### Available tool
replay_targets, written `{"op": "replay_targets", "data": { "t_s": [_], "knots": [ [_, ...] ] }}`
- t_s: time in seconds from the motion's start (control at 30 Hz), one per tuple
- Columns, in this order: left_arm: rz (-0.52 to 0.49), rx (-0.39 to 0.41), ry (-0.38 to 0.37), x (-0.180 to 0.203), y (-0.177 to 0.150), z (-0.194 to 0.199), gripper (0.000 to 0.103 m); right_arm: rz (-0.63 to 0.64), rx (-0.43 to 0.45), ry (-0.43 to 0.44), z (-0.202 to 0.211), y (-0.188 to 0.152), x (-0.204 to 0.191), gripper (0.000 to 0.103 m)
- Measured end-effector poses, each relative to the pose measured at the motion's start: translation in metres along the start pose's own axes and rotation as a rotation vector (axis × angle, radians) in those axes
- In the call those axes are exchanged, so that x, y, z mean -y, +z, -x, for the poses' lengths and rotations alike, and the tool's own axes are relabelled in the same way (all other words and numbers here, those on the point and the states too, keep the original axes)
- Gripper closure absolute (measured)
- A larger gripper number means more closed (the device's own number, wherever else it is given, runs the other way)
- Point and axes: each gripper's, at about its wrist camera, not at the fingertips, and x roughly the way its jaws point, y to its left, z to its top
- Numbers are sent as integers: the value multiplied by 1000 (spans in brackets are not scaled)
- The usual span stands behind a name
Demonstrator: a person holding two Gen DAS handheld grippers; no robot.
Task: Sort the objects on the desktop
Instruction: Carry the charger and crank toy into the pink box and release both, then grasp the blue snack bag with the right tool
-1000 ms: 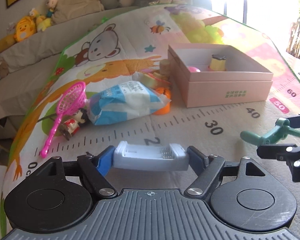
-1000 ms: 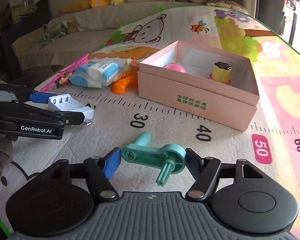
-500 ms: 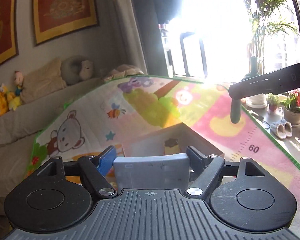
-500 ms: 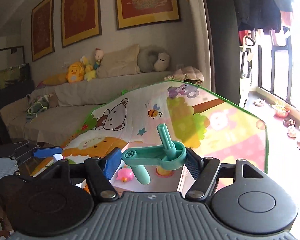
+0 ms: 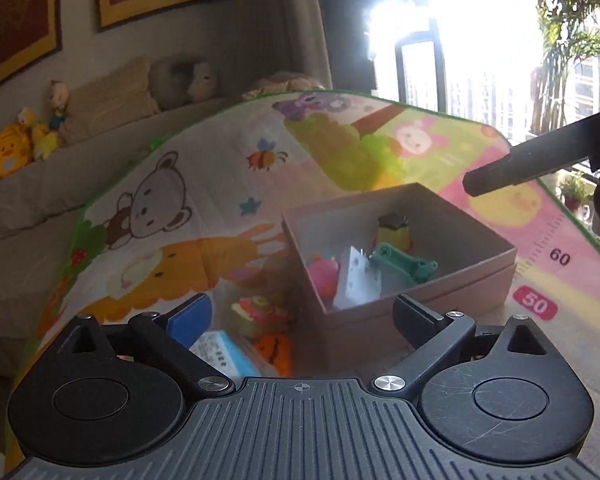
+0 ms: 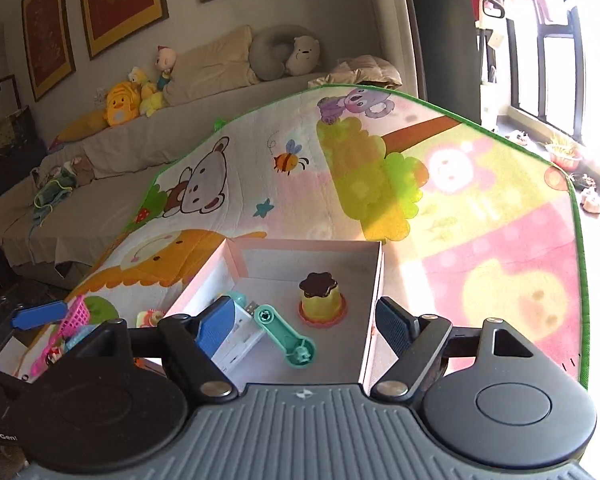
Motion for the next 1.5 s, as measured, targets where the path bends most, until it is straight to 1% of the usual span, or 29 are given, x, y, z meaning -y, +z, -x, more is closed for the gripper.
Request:
{"op": "replay_targets", "data": {
  "t_s": [0.07,0.17,0.27,0.37,0.43,0.47,0.53,0.57,0.67,0.77,0.83,0.87,0.9,0.93,1.0,1.03,1.07,1.2,1.27,1.4,1.47,1.5],
  "knots": [
    [17,-50,37,-11,-21,5,3,61,-24,11,-1,-12,-16,25],
    [78,-94,94,-35,-44,15,3,185,-48,42,-3,-27,-51,25],
    [144,-105,149,-59,-56,26,2,317,-46,89,-4,-38,-93,23],
    [173,-100,187,-76,-62,37,1,400,-54,165,-15,-39,-134,22],
    [161,-101,204,-84,-66,40,0,416,-79,237,-30,-35,-158,20],
    [153,-107,209,-87,-69,41,0,417,-99,292,-40,-31,-169,15],
    [150,-119,205,-91,-76,44,0,422,-148,360,-60,-25,-193,13],
    [156,-126,201,-94,-79,45,0,428,-173,371,-73,-22,-205,13],
    [184,-141,207,-103,-88,46,0,425,-219,369,-110,-16,-235,13],
    [204,-154,219,-114,-95,47,0,406,-279,369,-141,-14,-250,13],
    [218,-166,217,-123,-99,46,0,381,-338,393,-152,-20,-249,15],
    [226,-173,214,-128,-101,46,0,378,-354,409,-151,-24,-247,18],
    [237,-182,211,-134,-102,45,0,384,-370,424,-147,-28,-245,22],
    [245,-193,216,-139,-104,43,0,393,-391,439,-141,-34,-242,33],
    [250,-206,238,-145,-105,39,0,406,-404,451,-121,-46,-233,38],
    [248,-203,238,-146,-105,38,0,421,-407,446,-109,-53,-227,47],
    [245,-198,231,-149,-103,35,0,431,-412,440,-98,-59,-220,49],
    [202,-184,229,-152,-92,14,0,400,-424,405,-59,-79,-186,51],
    [185,-179,218,-154,-85,1,0,354,-417,376,-42,-84,-163,51],
    [205,-192,124,-158,-72,-27,0,254,-388,298,-20,-91,-121,51],
    [198,-187,75,-152,-66,-34,0,191,-369,266,-11,-94,-99,50],
    [176,-185,57,-143,-63,-38,0,167,-361,255,-8,-95,-91,50]
  ]
}}
